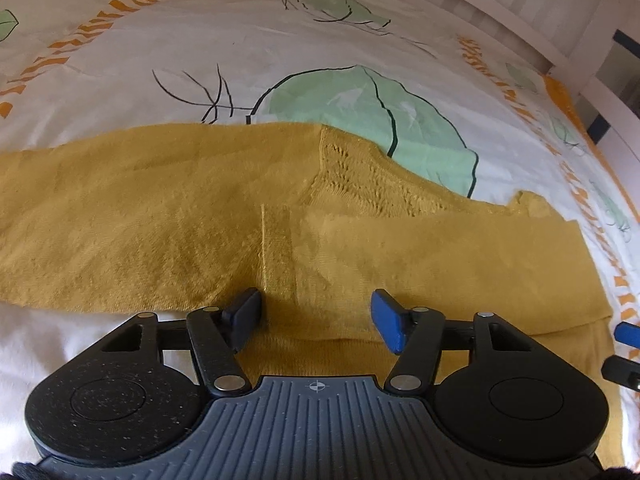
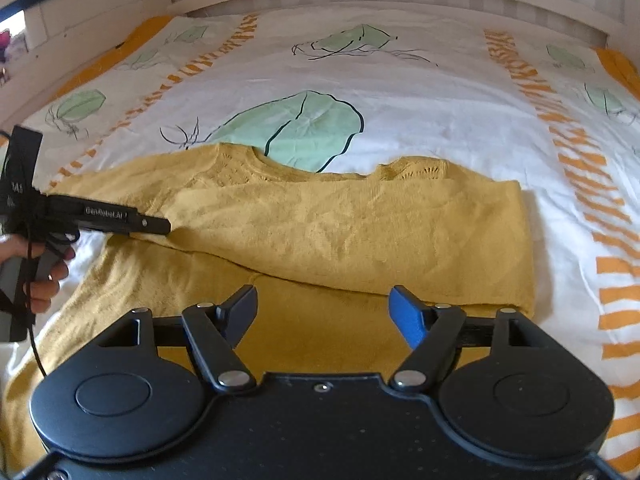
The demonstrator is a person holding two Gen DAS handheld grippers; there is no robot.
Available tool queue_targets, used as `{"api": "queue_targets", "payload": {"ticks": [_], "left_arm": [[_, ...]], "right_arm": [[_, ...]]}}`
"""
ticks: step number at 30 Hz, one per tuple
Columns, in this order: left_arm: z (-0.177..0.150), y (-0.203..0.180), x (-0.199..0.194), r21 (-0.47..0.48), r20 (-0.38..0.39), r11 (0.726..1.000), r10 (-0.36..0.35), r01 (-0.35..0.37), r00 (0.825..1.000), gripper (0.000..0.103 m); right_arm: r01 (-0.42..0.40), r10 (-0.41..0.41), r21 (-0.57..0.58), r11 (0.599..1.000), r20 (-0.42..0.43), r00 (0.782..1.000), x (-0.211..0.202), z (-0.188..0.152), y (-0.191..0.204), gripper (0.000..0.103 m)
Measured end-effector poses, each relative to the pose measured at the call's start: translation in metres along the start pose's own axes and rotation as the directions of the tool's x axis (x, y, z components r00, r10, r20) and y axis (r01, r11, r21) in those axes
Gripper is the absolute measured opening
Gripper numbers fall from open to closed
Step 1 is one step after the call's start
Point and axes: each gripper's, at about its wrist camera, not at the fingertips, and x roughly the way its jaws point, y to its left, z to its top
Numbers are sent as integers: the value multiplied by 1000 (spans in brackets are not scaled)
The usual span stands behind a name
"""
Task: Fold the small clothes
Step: 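Close the left tool on the sweater's other sleeve near the shoulder, then lift the sleeve with the left tool, fold it across the body, release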
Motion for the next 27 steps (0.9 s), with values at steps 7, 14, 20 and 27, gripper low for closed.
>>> {"api": "queue_targets", "payload": {"ticks": [7, 14, 20, 27], "left_arm": [[4, -1, 4, -14, 31, 1000, 19, -19, 999, 26], [8, -14, -27, -1, 176, 998, 65, -65, 982, 9], [6, -33, -52, 118, 272, 980, 124, -161, 954, 9], [7, 5, -6, -38, 26, 987, 155, -154, 988, 15]], "right_arm": [[-24, 30, 76, 997, -70, 997, 15, -6, -9, 77], [-11, 18, 78, 997, -83, 996, 18, -8, -8, 77], [-1, 9, 86, 996, -89, 996, 19, -6, -12, 77], [11, 2, 108, 994, -123, 992, 23, -7, -17, 77]]}}
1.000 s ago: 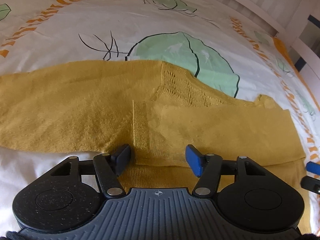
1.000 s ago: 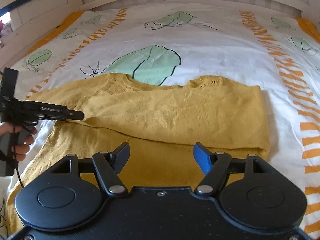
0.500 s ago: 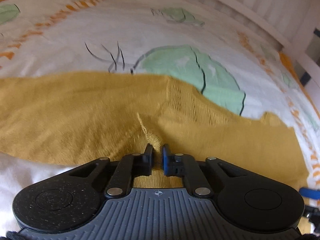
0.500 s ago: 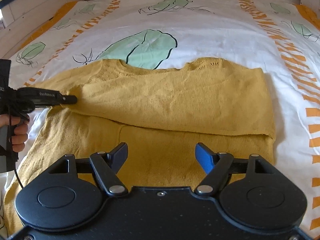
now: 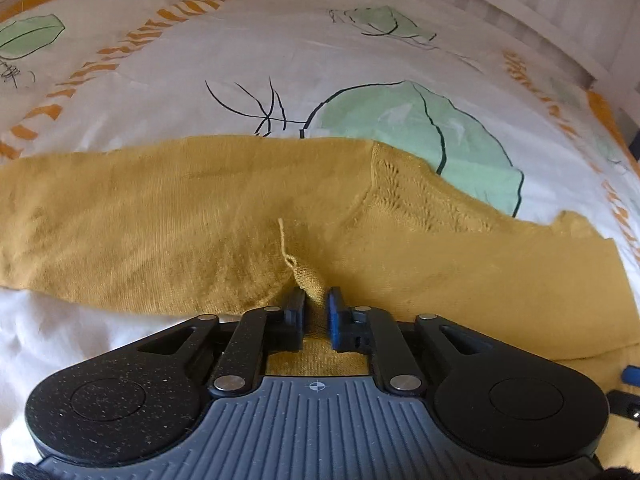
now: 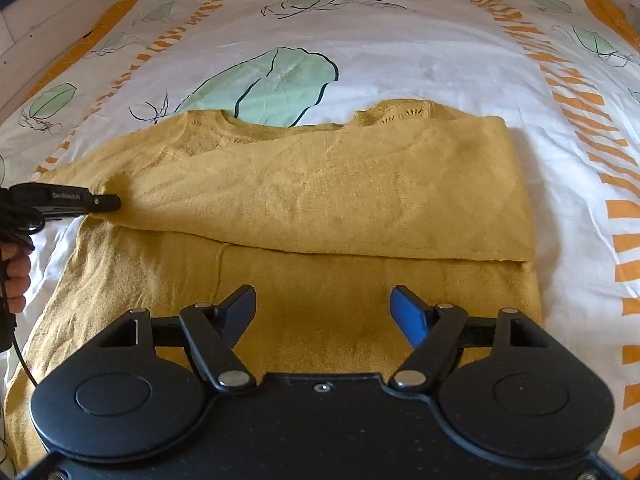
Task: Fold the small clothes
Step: 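Lift the sleeve with the left tool, fold it across the body, release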
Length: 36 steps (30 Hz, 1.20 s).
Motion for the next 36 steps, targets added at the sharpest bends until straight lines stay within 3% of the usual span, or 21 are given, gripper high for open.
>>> {"api": "queue_targets", "payload": {"ticks": [4, 6, 8, 15, 19, 23, 27, 31, 33, 36], "left_arm": [[4, -2, -2, 23, -7, 999, -30, 30, 1000, 37], [3, 2, -1, 7, -18, 998, -67, 67, 998, 50], [2, 5, -2, -19, -23, 996, -91, 91, 996, 54], [4, 9, -16, 1, 9, 997, -73, 73, 997, 56], [11, 34, -36, -37, 87, 999, -11, 14, 996, 59], [17, 80, -55, -165, 127, 985, 64, -43, 990, 60], [19, 138, -77, -335, 168, 939, 136, -73, 976, 61], [17, 190, -90, -448, 173, 885, 227, -129, 958, 61], [12, 216, -92, -513, 162, 846, 261, -144, 952, 61], [1, 253, -92, -630, 130, 763, 284, -142, 950, 61]], "right_arm": [[4, -4, 14, 1000, -1, 1000, -1, 1, -2, 82], [-5, 5, 29, 1000, -8, 1000, 0, 1, -3, 93], [-15, 16, 43, 999, -29, 999, 3, 0, -5, 103], [12, -6, 63, 998, -83, 997, 8, -2, -6, 103], [-34, 40, 124, 992, -43, 998, -3, 3, -10, 103], [-64, 68, 198, 978, -10, 998, -11, 9, -12, 103], [-145, 133, 204, 968, 70, 989, -22, 10, -9, 103], [-194, 173, 168, 966, 133, 976, -28, 10, 3, 103], [-214, 191, 149, 966, 153, 970, -28, 10, 9, 103], [-224, 202, 126, 966, 163, 966, -26, 9, 16, 103]]}}
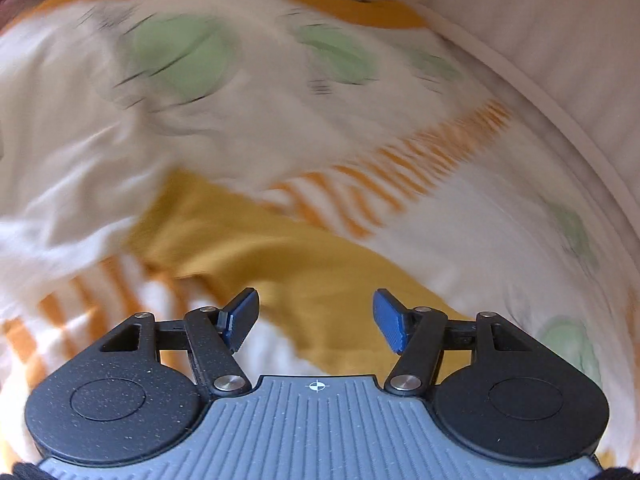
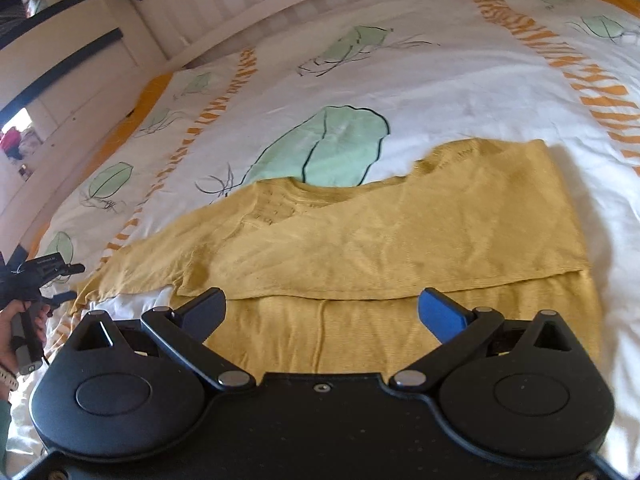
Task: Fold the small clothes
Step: 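Lift the sleeve with the left tool, fold it across the body, release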
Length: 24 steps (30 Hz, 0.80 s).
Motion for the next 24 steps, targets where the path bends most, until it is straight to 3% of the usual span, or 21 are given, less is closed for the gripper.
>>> {"api": "queue_targets", "payload": {"ticks": [4, 7, 13, 19, 20, 21, 22, 24], "left_arm": [[4, 35, 14, -161, -29, 987, 6, -10, 1000, 61], [5, 49, 24, -227, -25, 974, -13, 7, 1000, 61], [9, 59, 39, -266, 49, 961, -62, 73, 997, 61], [9, 75, 46, -310, 104, 935, -149, 174, 983, 59], [9, 76, 47, -312, 113, 932, -154, 183, 982, 48], [9, 75, 49, -312, 118, 933, -151, 181, 981, 22], [9, 73, 49, -311, 109, 937, -130, 158, 985, 11], [9, 66, 47, -292, 108, 948, -100, 127, 989, 6]], "right_arm": [[-17, 17, -16, 1000, -16, 1000, 10, -4, 7, 103], [-21, 21, -25, 999, -26, 999, 14, -8, 10, 103], [-23, 23, 0, 1000, -38, 999, 17, -13, 8, 103], [-22, 24, 33, 999, -47, 999, 19, -13, 6, 103], [-23, 25, 35, 999, -47, 999, 19, -14, 6, 103], [-23, 25, 35, 999, -47, 999, 19, -14, 6, 103], [-22, 24, 34, 999, -47, 999, 19, -14, 5, 103], [-21, 23, 33, 999, -50, 998, 18, -14, 4, 103]]}}
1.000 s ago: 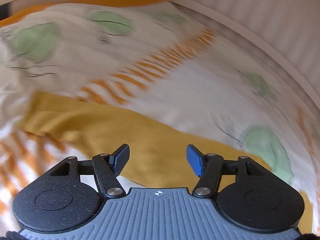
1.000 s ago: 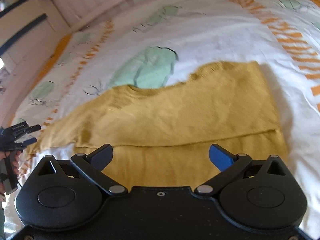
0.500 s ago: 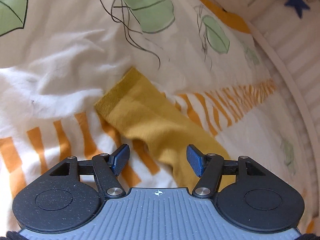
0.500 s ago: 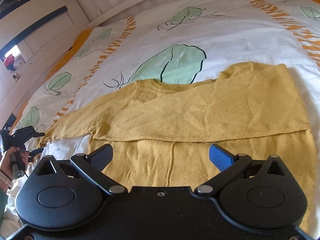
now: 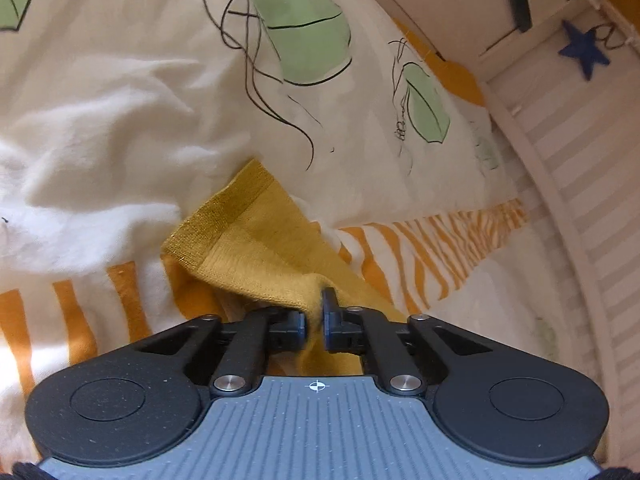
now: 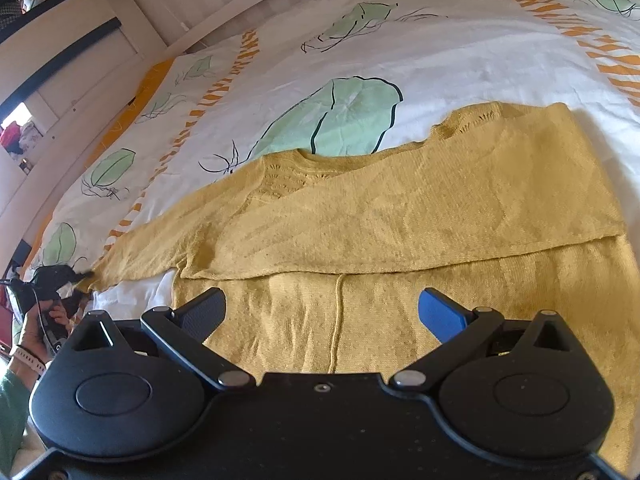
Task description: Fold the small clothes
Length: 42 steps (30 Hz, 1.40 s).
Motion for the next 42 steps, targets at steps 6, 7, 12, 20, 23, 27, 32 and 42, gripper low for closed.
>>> {"api": "queue_targets", "payload": {"ticks": [6, 7, 12, 20, 23, 27, 32, 42], "left_arm": [[-10, -68, -28, 204, 61, 978, -67, 54, 996, 5], [-16, -85, -35, 245, 65, 966, -98, 80, 993, 5], [-62, -161, -65, 415, 15, 885, -237, 210, 971, 5], [-196, -242, -85, 590, -297, 660, -359, 465, 885, 5], [-246, -256, -84, 637, -384, 584, -327, 504, 864, 5], [-296, -259, -79, 666, -472, 514, -270, 541, 839, 5], [-317, -253, -72, 675, -546, 452, -225, 583, 807, 10], [-326, -268, -105, 649, -668, 192, -318, 736, 673, 79]], "right_arm": [[12, -13, -10, 1000, -5, 1000, -3, 4, -3, 103], [15, -15, -11, 1000, -3, 1000, -3, 4, -4, 103], [29, -29, -18, 999, -2, 1000, -9, 8, -6, 103], [51, -51, 18, 999, 30, 998, -24, 19, -16, 103], [55, -57, 41, 998, 43, 997, -28, 24, -22, 103], [64, -68, 64, 996, 57, 996, -33, 28, -27, 103], [74, -80, 86, 994, 75, 994, -38, 34, -34, 103], [121, -134, 122, 985, 107, 985, -41, 38, -46, 103]]}}
